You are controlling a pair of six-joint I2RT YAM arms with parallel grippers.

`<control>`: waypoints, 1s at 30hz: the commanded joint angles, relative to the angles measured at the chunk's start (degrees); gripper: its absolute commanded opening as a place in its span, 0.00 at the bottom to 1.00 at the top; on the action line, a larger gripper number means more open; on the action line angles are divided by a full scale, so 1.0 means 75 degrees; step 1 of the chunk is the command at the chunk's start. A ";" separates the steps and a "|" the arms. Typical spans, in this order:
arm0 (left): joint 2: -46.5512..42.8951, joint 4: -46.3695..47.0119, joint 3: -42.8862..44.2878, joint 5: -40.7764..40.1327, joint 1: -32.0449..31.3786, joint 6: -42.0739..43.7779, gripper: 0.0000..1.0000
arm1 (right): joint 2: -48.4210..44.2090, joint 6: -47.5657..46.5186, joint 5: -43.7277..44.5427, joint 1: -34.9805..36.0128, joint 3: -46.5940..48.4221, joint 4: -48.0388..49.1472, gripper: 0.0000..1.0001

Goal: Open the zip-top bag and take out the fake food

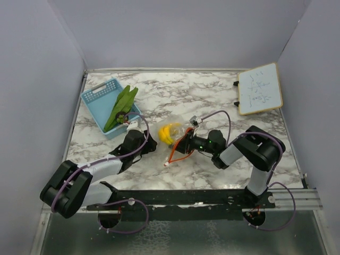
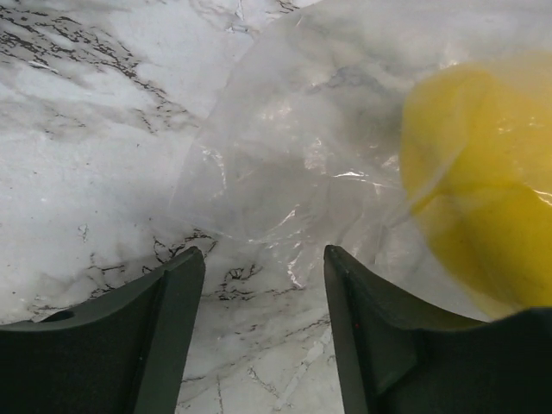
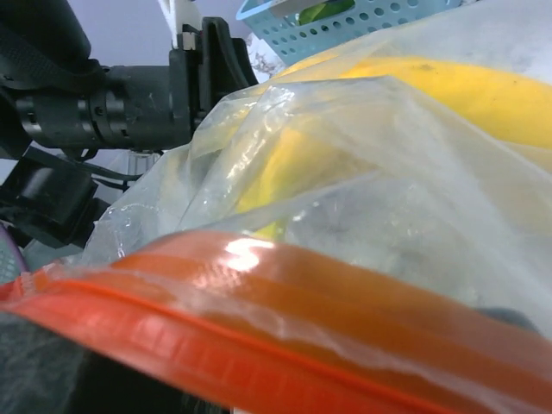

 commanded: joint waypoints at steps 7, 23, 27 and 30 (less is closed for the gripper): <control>0.0445 0.0613 0.0406 0.0239 0.0101 0.0270 0.13 | -0.0716 0.0026 -0.0580 0.0033 -0.0042 -0.0389 0.12; 0.0837 0.1063 0.0480 0.0575 0.0734 0.0126 0.00 | -0.2733 -0.0935 -0.0375 0.0033 -0.0025 -0.3766 0.12; 0.1037 0.1267 0.0576 0.0757 0.0946 0.0057 0.00 | -0.3510 -0.1248 -0.0084 0.0039 -0.0265 -0.4683 0.11; 0.1034 0.1458 0.0532 0.0950 0.1014 -0.0102 0.05 | -0.4098 -0.1365 0.0221 0.0039 -0.0488 -0.5044 0.11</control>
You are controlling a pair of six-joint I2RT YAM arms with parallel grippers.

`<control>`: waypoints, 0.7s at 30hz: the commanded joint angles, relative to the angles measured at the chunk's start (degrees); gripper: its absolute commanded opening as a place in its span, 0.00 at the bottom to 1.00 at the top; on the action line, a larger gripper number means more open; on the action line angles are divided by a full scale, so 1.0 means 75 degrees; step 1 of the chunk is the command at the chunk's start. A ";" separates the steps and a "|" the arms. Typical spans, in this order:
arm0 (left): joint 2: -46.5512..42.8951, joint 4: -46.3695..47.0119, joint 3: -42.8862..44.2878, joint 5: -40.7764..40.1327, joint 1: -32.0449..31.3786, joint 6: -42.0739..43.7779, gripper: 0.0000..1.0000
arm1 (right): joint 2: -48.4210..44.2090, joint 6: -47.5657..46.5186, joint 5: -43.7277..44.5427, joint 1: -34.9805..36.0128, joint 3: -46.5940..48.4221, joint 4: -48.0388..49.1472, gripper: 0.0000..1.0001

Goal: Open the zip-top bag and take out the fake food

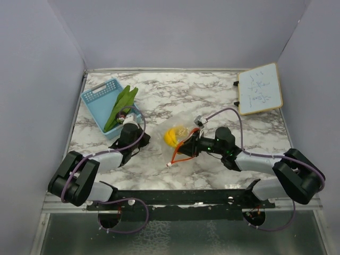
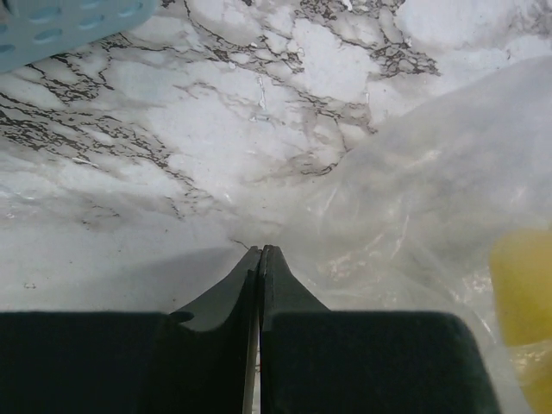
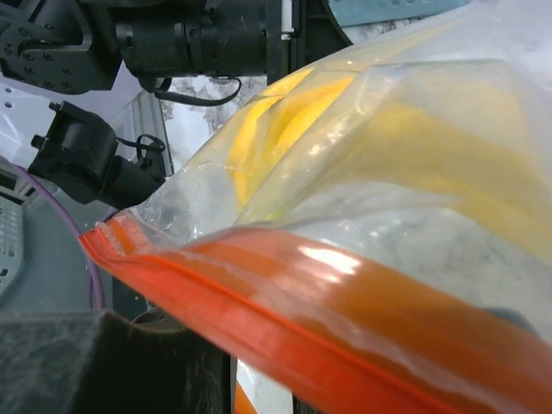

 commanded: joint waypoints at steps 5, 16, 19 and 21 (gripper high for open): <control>-0.0086 0.0620 0.0078 0.0549 0.0151 -0.0222 0.55 | -0.1287 -0.1033 0.0898 0.0033 0.0176 -0.2500 0.11; -0.0260 0.2088 -0.0485 0.2007 0.0392 0.0344 0.84 | -0.1293 -0.1653 0.0406 -0.0027 0.1008 -0.3588 0.11; -0.0381 0.2633 -0.0778 0.2383 0.0440 0.0223 0.82 | -0.1353 -0.1605 0.0307 -0.0142 0.1026 -0.3514 0.11; -0.0303 0.3152 -0.0995 0.2673 0.0447 0.0040 0.82 | -0.1343 -0.1462 0.0090 -0.0296 0.1024 -0.3336 0.11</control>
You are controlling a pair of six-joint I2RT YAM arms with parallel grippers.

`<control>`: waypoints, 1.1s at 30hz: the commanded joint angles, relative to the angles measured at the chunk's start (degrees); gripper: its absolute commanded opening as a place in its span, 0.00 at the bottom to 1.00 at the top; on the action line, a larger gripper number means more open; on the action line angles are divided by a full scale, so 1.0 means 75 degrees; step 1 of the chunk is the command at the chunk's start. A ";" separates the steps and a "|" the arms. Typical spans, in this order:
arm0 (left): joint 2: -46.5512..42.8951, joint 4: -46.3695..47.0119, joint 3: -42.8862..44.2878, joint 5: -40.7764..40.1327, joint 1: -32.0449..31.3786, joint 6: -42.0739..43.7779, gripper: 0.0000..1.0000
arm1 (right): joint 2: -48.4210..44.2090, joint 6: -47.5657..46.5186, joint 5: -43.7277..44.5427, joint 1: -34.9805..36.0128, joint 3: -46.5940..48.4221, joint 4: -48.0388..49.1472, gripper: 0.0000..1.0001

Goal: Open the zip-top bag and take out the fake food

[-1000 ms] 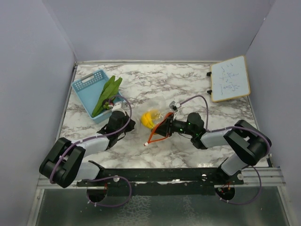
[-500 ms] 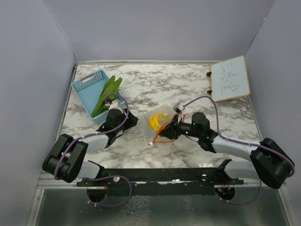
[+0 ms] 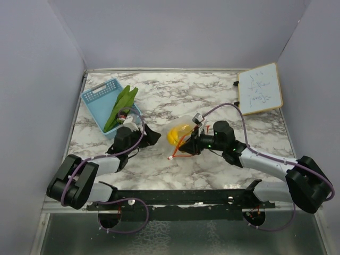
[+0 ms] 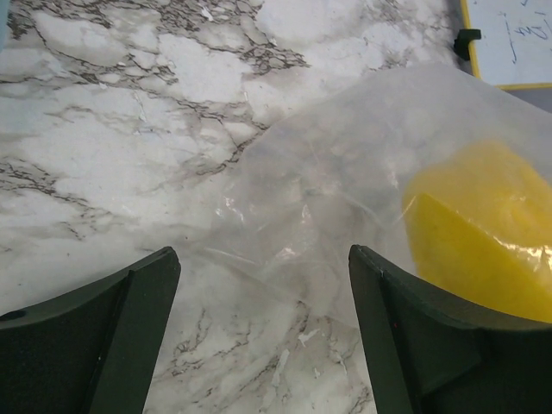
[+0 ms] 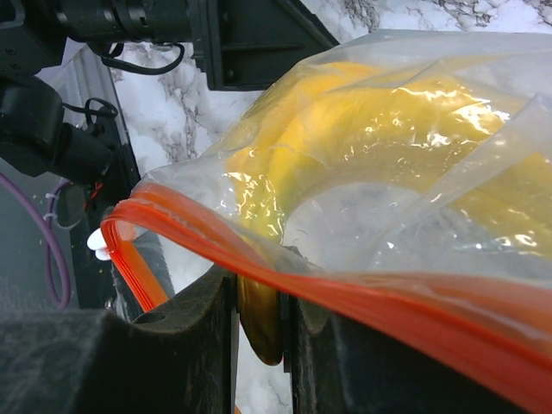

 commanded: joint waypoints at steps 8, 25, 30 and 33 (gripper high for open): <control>0.0901 0.3258 -0.0864 0.1336 0.0064 -0.0846 0.84 | -0.0180 0.0666 -0.1502 -0.0637 0.0165 0.1166 0.11; 0.1460 0.4712 -0.1050 0.1517 0.0108 -0.1059 0.96 | -0.0775 0.0570 -0.1751 -0.0751 0.0456 0.0714 0.11; 0.1281 0.4772 -0.1283 0.1305 0.0402 -0.1150 0.98 | -0.0896 0.0193 -0.1411 -0.0787 0.0653 0.0254 0.11; 0.1166 0.5012 -0.1314 0.1510 0.0541 -0.1252 0.99 | -0.0899 0.0201 -0.1500 -0.0814 0.0720 0.0218 0.11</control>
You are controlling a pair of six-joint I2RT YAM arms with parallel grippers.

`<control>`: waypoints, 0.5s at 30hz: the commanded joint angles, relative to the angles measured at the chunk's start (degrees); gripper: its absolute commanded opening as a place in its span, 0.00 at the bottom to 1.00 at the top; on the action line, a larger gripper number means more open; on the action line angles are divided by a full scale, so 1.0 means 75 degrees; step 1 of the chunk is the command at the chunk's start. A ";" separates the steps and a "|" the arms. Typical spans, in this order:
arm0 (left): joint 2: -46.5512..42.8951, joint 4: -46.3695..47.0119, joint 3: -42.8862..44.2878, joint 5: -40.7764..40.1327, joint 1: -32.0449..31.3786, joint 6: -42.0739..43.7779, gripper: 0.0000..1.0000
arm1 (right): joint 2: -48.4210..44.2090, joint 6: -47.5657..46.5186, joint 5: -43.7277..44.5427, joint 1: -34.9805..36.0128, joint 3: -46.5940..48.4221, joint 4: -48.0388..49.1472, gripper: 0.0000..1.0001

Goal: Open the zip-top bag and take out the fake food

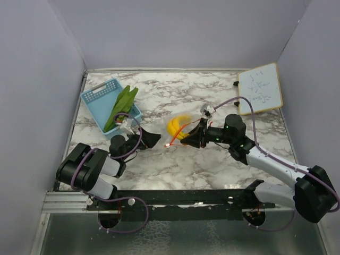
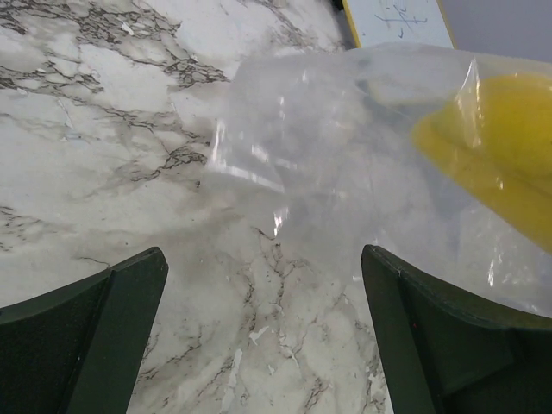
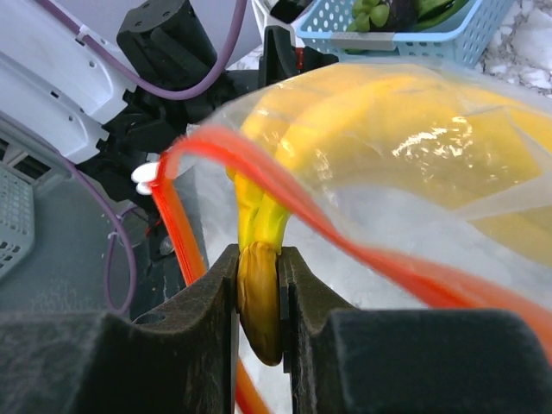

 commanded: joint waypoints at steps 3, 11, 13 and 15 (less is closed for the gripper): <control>-0.0179 0.1118 -0.0082 0.0346 0.0282 -0.0263 0.99 | -0.0167 -0.0124 -0.0089 -0.0100 0.0318 0.0008 0.11; 0.0596 0.3174 -0.0143 0.0811 0.0658 -0.1098 0.94 | -0.0271 0.0022 -0.0288 -0.0117 0.0206 0.0105 0.11; 0.0978 0.3828 -0.0143 0.0890 0.0814 -0.1430 0.93 | -0.0316 -0.0007 -0.0200 -0.0134 0.0193 0.0009 0.11; 0.1231 0.3958 -0.0105 0.0933 0.0938 -0.1653 0.90 | -0.0366 -0.0054 -0.0054 -0.0149 0.0211 -0.0158 0.11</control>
